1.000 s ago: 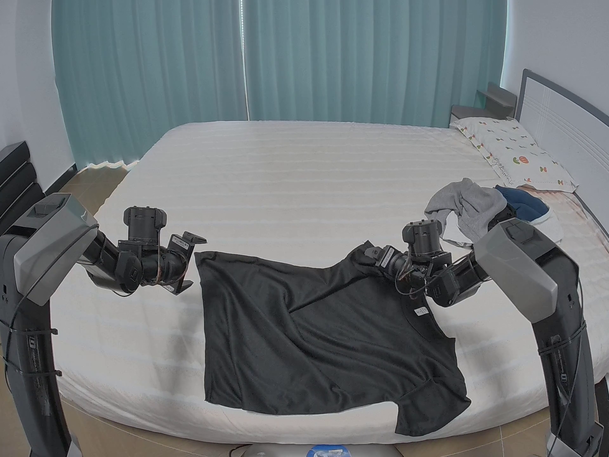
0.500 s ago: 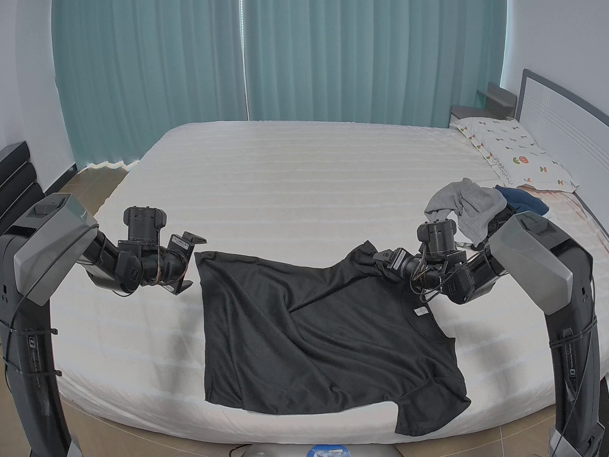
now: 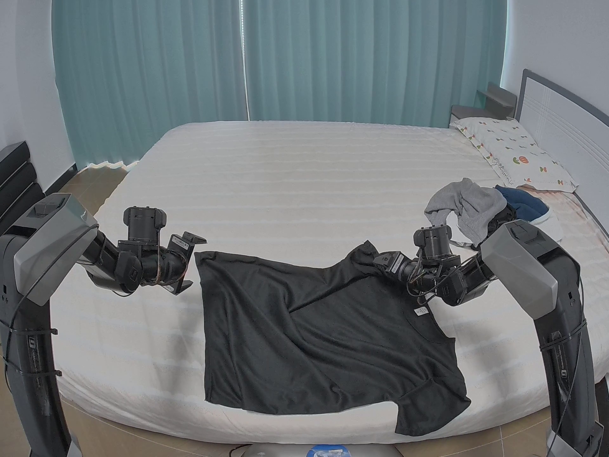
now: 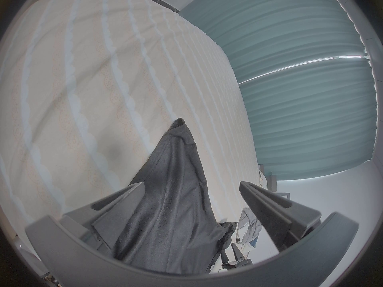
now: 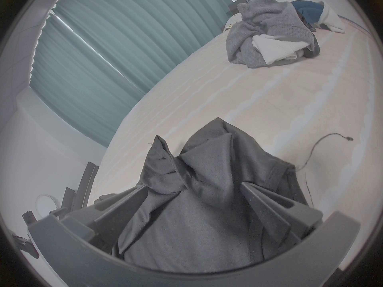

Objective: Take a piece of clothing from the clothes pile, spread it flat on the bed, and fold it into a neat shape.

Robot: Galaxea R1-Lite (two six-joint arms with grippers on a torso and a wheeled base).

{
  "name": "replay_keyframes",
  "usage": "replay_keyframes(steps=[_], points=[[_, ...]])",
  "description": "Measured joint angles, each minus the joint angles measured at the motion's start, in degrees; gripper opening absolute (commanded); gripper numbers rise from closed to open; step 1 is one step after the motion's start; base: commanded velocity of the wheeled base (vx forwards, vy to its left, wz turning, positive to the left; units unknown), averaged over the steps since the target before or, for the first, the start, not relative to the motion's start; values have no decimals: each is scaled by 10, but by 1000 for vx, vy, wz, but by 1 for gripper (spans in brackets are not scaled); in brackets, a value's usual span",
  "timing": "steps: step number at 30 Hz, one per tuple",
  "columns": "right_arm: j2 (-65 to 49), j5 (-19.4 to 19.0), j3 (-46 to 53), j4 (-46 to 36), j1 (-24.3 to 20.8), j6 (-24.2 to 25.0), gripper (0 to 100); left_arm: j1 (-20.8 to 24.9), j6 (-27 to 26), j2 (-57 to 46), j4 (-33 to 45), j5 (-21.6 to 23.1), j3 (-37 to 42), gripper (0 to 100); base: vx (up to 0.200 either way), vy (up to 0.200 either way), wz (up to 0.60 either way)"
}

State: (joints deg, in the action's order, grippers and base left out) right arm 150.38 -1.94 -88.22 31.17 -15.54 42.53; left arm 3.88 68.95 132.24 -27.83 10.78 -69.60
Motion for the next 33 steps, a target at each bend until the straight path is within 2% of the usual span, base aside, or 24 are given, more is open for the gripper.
replay_keyframes(steps=[12,20,26,27,33], points=[[38,40,-85,61,2,-2,0,1,-3,0,1,-1,0,100,0,0,0],[93,140,-233,85,17,-37,0,1,-3,0,1,-2,1,100,0,0,0],[120,144,-261,113,40,-69,0,4,-4,0,0,-4,2,100,0,0,0],[123,144,-261,119,42,-74,100,4,-4,0,0,-4,2,100,0,0,0],[138,132,-263,118,38,-88,100,4,-4,0,0,-4,3,100,0,0,0]])
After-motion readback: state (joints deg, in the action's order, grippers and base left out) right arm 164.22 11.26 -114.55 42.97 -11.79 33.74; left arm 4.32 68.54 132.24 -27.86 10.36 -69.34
